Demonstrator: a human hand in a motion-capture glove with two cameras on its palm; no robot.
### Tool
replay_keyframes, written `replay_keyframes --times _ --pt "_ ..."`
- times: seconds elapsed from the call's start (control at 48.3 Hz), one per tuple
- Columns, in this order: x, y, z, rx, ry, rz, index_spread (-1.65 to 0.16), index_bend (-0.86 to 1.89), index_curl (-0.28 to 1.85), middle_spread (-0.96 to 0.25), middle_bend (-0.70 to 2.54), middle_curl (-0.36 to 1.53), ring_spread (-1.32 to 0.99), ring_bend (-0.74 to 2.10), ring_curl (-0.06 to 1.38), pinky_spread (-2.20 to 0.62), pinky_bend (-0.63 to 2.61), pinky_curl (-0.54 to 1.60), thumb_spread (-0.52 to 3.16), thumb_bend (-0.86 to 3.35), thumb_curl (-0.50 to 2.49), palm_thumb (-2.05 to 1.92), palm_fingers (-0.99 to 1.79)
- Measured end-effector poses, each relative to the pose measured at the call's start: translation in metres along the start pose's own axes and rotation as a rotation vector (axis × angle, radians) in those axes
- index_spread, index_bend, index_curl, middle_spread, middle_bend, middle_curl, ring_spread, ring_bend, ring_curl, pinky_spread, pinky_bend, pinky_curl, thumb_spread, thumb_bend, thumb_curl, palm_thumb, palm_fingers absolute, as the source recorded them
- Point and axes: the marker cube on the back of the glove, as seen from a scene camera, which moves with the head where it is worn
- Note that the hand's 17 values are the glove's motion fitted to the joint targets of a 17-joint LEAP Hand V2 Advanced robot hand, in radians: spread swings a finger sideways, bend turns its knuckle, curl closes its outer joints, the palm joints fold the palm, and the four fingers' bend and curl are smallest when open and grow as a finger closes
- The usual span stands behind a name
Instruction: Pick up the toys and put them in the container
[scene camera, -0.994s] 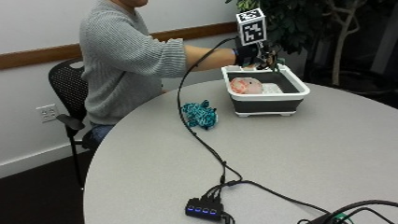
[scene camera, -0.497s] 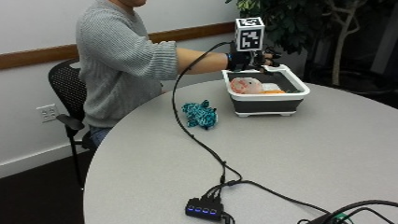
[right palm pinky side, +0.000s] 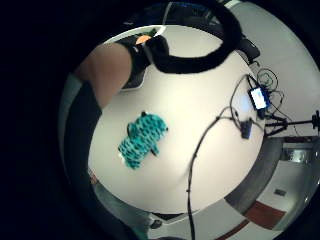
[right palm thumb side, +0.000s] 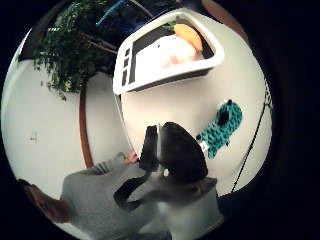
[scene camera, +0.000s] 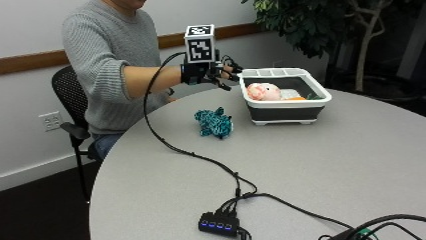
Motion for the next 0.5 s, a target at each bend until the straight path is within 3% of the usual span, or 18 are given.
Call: replay_keyframes --times 0.145,0.29,0.373,0.497 --pt "0.01 0.007 0.033 -0.025 0.024 0.029 -0.35 0.19 0.33 -0.13 0.15 0.25 -0.1 0.32 0.39 0.02 1.05 0.37 1.39 -0.03 0.39 -0.03 -0.07" --pt "0.027 0.008 0.12 -0.156 0.161 0.152 -0.36 0.19 0.34 -0.13 0.15 0.25 -0.1 0.3 0.39 0.02 1.04 0.36 1.39 -0.02 0.36 -0.02 -0.06" --pt "0.029 0.017 0.172 -0.258 0.154 0.142 -0.37 0.23 0.36 -0.12 0.11 0.24 -0.07 0.19 0.36 0.03 1.07 0.37 1.38 -0.02 0.36 -0.02 -0.13" --pt "0.025 0.015 0.177 -0.236 0.195 0.123 -0.39 0.4 0.41 -0.14 0.17 0.25 -0.04 0.11 0.29 0.03 1.05 0.36 1.35 -0.01 0.35 0.0 -0.02"
